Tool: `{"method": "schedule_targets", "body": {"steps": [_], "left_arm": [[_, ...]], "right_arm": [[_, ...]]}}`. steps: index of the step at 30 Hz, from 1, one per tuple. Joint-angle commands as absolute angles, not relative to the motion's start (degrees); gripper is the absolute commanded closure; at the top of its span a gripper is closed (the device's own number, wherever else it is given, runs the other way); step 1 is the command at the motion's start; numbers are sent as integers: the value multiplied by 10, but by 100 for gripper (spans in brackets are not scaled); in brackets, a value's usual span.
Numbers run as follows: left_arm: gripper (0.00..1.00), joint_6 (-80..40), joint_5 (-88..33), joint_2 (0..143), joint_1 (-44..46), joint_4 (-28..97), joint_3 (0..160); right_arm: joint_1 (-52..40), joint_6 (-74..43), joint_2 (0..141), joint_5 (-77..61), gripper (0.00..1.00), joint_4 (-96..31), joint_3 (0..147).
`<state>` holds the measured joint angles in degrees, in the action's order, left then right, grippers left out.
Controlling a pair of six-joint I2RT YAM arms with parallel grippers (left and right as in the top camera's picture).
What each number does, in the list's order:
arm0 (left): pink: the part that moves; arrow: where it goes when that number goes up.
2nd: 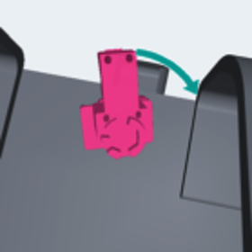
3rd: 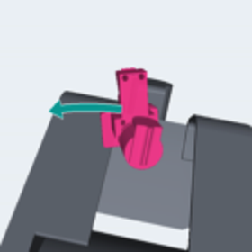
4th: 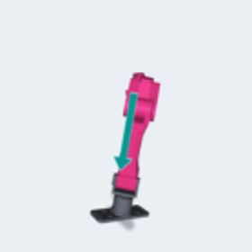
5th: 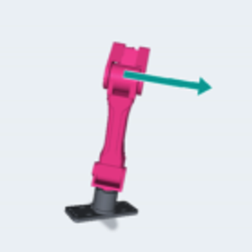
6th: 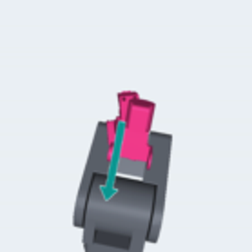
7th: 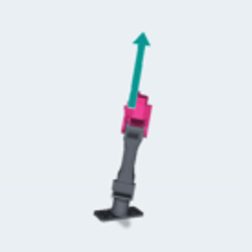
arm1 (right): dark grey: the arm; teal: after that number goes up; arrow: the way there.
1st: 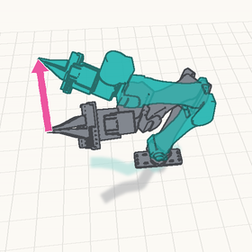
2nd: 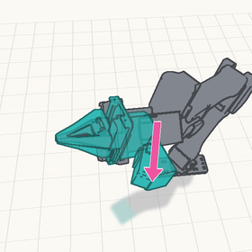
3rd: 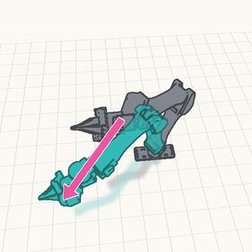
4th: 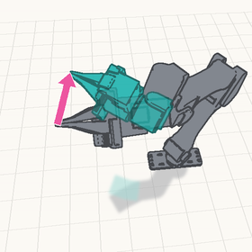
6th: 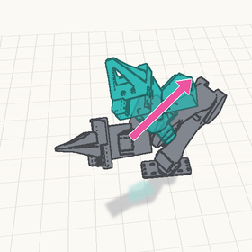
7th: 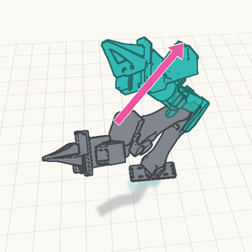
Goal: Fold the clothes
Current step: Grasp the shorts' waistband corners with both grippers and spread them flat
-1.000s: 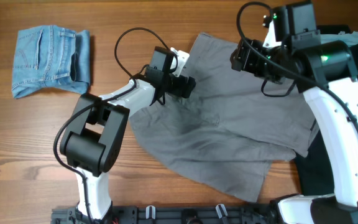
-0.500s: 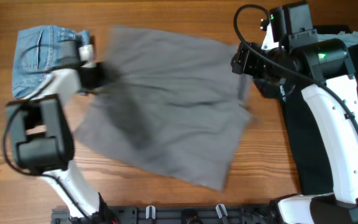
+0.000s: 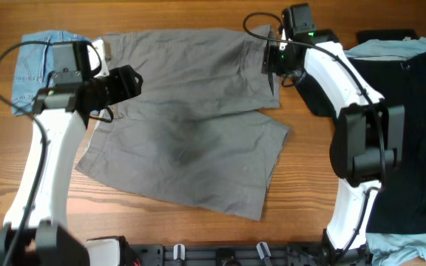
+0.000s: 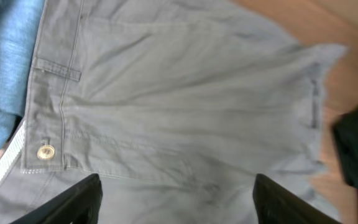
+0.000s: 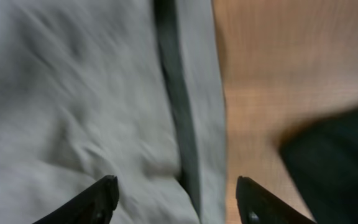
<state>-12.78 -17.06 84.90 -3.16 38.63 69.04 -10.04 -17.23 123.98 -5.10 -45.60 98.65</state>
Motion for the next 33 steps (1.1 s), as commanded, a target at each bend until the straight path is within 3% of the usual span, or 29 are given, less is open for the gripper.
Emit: {"method": "schedule_targets", "body": {"steps": [1, 5, 11, 12, 14, 16, 22, 23, 24, 25, 26, 28, 30, 31, 33], "left_arm": [[21, -124, -173, 794, -33, 404, 691], [21, -124, -173, 788, -33, 423, 691], [22, -124, -173, 788, -33, 446, 691], [22, -124, -173, 788, -33, 448, 691], [22, -124, -173, 788, -33, 453, 691], [22, -124, -173, 788, -33, 457, 691], [21, -124, -173, 788, -33, 459, 691], [21, -124, -173, 788, -33, 459, 691], [21, -124, -173, 788, -33, 459, 691], [20, -124, -173, 788, -33, 459, 691], [20, -124, -173, 788, -33, 459, 691], [20, -124, -173, 788, -33, 459, 691], [18, -124, -173, 788, -33, 459, 691], [17, -124, -173, 788, -33, 459, 691], [17, -124, -169, 788, -33, 460, 691]], "right_arm": [[-89, -150, 1263, -89, 37, -484, 989], [-91, -102, 1280, -165, 46, -488, 957], [-95, -90, 1280, -163, 47, -424, 928], [-95, -91, 1280, -163, 50, -406, 915], [-95, -90, 1280, -147, 82, -391, 903], [-88, -89, 1270, -133, 95, -404, 913], [-60, -92, 1146, -133, 96, -512, 920], [-59, -92, 1137, -131, 92, -536, 920], [-59, -94, 1136, -128, 82, -557, 920], [-59, -120, 1137, -110, 61, -584, 920], [-59, -131, 1137, -94, 59, -585, 920], [-55, -135, 1137, -77, 38, -514, 920], [-54, -135, 1139, -92, 31, -446, 920], [-54, -135, 1140, -108, 40, -424, 920], [-55, -135, 1145, -194, 80, -447, 920]]}}
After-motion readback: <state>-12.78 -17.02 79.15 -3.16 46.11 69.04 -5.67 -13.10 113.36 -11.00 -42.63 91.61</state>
